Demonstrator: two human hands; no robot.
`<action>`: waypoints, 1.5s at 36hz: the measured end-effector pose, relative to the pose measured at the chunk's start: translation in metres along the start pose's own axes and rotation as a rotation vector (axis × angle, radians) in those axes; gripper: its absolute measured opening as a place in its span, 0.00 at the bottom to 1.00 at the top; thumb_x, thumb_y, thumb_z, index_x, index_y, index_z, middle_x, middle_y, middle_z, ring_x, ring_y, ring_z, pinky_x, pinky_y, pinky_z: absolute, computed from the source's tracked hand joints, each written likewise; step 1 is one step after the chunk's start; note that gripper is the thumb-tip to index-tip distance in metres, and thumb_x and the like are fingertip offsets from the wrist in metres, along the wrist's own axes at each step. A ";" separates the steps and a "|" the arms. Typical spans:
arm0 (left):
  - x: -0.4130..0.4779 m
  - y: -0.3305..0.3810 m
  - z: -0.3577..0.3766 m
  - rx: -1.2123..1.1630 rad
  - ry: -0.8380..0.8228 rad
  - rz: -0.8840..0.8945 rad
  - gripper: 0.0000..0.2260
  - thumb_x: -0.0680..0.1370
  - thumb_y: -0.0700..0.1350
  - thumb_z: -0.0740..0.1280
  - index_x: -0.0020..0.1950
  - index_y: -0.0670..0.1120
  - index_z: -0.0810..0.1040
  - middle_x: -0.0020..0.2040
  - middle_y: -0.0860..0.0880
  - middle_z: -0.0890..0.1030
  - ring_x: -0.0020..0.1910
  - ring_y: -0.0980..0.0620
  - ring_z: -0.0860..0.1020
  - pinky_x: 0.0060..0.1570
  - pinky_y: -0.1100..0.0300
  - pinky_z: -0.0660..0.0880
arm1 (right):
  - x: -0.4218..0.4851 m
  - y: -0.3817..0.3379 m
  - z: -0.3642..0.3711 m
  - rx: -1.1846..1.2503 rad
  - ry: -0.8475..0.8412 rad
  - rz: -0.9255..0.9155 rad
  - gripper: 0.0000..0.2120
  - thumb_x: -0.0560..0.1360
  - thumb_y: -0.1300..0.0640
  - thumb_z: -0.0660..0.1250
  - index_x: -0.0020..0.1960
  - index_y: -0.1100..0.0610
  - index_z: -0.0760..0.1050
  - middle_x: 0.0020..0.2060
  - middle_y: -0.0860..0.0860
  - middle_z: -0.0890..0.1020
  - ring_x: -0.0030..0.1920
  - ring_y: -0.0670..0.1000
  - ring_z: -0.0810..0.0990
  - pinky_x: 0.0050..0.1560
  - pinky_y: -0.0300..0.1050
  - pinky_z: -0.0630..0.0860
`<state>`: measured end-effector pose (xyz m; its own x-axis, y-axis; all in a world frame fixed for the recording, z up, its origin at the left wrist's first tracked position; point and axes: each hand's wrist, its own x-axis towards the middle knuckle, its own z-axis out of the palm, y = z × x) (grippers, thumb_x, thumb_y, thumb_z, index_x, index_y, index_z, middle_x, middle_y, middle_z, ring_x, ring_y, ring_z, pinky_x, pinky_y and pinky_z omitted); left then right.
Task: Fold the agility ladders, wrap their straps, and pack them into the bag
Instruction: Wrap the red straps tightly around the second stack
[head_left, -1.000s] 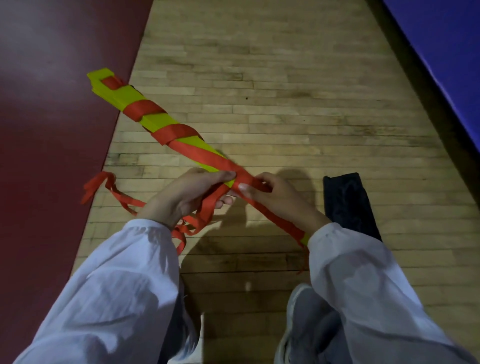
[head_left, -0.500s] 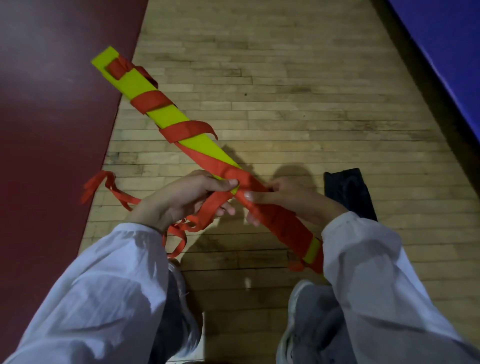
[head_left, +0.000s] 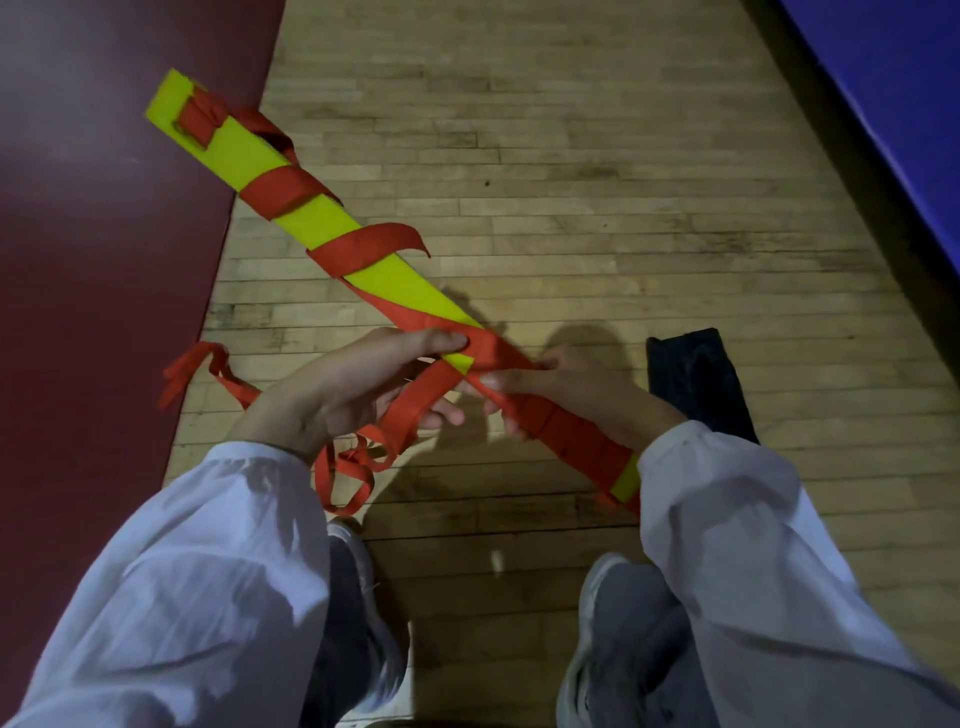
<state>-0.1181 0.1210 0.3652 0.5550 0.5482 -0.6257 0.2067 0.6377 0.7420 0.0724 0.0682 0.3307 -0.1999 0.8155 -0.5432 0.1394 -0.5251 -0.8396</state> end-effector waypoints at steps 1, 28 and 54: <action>0.000 0.001 -0.001 0.000 0.002 -0.006 0.11 0.79 0.47 0.62 0.54 0.41 0.77 0.39 0.43 0.85 0.29 0.52 0.82 0.27 0.64 0.79 | 0.001 0.001 0.000 -0.017 0.025 -0.015 0.14 0.72 0.50 0.73 0.46 0.62 0.82 0.36 0.58 0.84 0.35 0.53 0.81 0.43 0.47 0.78; 0.015 -0.006 0.004 0.047 0.243 0.058 0.16 0.79 0.54 0.63 0.44 0.42 0.79 0.39 0.43 0.83 0.23 0.55 0.76 0.20 0.67 0.70 | 0.004 0.000 0.012 -0.381 0.153 -0.088 0.34 0.67 0.24 0.46 0.43 0.48 0.79 0.40 0.57 0.83 0.38 0.53 0.80 0.42 0.47 0.75; 0.011 -0.002 0.000 0.121 0.092 -0.055 0.28 0.78 0.62 0.59 0.60 0.38 0.77 0.53 0.40 0.84 0.30 0.51 0.78 0.26 0.65 0.75 | 0.007 0.000 0.002 -0.223 0.201 -0.140 0.29 0.67 0.33 0.63 0.47 0.59 0.80 0.37 0.54 0.83 0.34 0.44 0.79 0.38 0.38 0.73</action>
<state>-0.1126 0.1260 0.3566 0.4650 0.5649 -0.6817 0.3337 0.6013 0.7260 0.0692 0.0737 0.3262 -0.0401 0.9194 -0.3914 0.3371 -0.3563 -0.8714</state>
